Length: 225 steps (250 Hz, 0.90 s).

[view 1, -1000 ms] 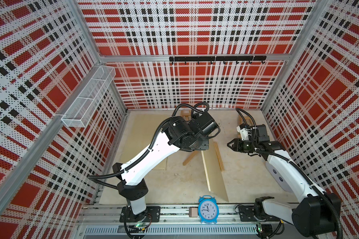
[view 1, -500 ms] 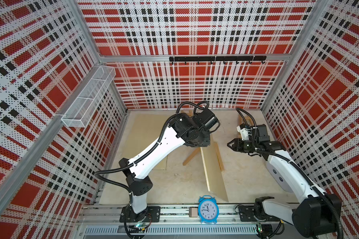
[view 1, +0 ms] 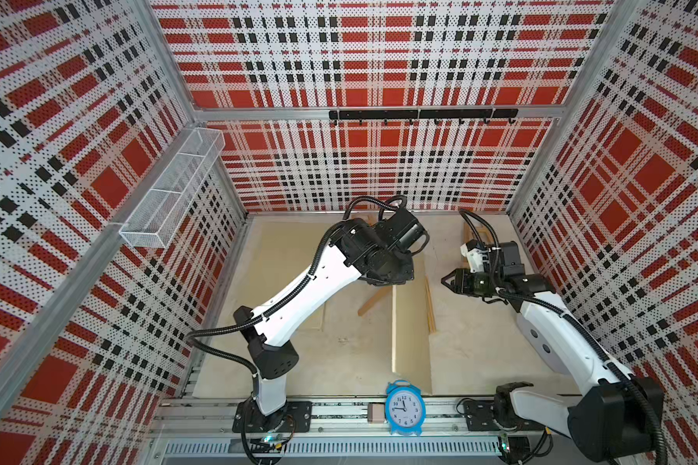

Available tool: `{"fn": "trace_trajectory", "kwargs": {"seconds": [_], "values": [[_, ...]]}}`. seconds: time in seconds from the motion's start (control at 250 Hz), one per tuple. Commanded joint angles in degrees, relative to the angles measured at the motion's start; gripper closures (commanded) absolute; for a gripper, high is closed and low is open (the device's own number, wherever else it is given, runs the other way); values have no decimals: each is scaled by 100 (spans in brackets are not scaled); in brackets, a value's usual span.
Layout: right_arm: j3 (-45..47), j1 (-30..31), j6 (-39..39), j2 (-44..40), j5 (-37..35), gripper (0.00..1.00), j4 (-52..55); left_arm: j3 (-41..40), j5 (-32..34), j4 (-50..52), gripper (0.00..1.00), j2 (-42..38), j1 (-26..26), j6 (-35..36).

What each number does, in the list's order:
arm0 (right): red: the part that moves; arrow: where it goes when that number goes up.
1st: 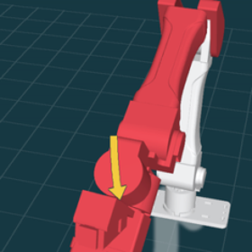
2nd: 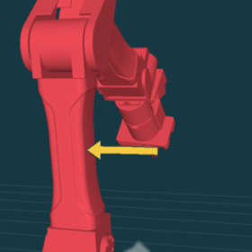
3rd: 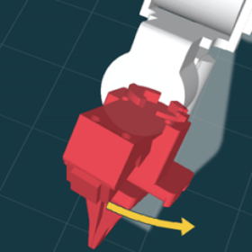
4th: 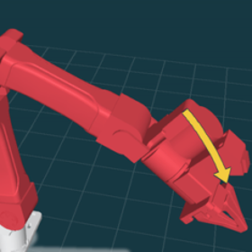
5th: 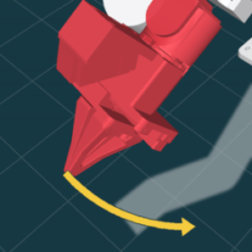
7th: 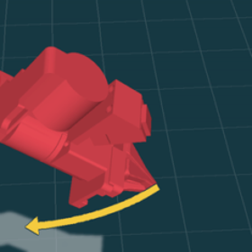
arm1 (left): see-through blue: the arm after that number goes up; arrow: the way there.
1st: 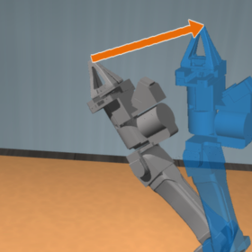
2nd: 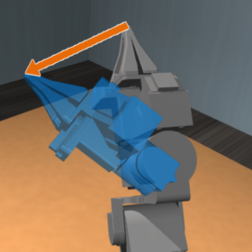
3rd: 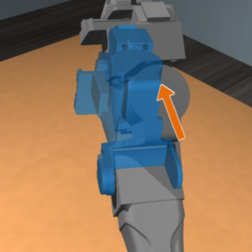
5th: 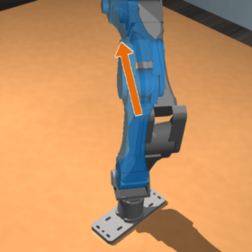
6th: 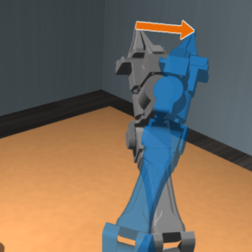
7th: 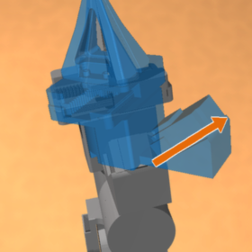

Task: Disassemble the easel
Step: Pick up the drawing board from the easel.

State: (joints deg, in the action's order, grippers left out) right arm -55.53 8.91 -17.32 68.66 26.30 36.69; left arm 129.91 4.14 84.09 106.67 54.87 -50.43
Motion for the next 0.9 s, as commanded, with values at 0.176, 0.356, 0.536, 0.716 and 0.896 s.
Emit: {"fn": "trace_trajectory", "kwargs": {"seconds": [0.176, 0.356, 0.536, 0.716, 0.896], "values": [[-160, -29, -25, -106, 224, 58, -224, 292, 131, 151, 100, -44, -42, 227], [-141, -38, -120, -221, 326, 59, -266, 280, 207, -400, 100, -464, -89, 350], [-134, -38, -243, -435, 601, 59, -355, 690, 166, -640, 100, -768, -96, 559], [-341, -38, -210, -716, 802, 59, -251, 650, -137, -1103, 100, -1323, -187, 681], [-488, -45, -225, -887, 1349, 60, -259, 668, -17, -1228, 100, -1907, -201, 753]]}}
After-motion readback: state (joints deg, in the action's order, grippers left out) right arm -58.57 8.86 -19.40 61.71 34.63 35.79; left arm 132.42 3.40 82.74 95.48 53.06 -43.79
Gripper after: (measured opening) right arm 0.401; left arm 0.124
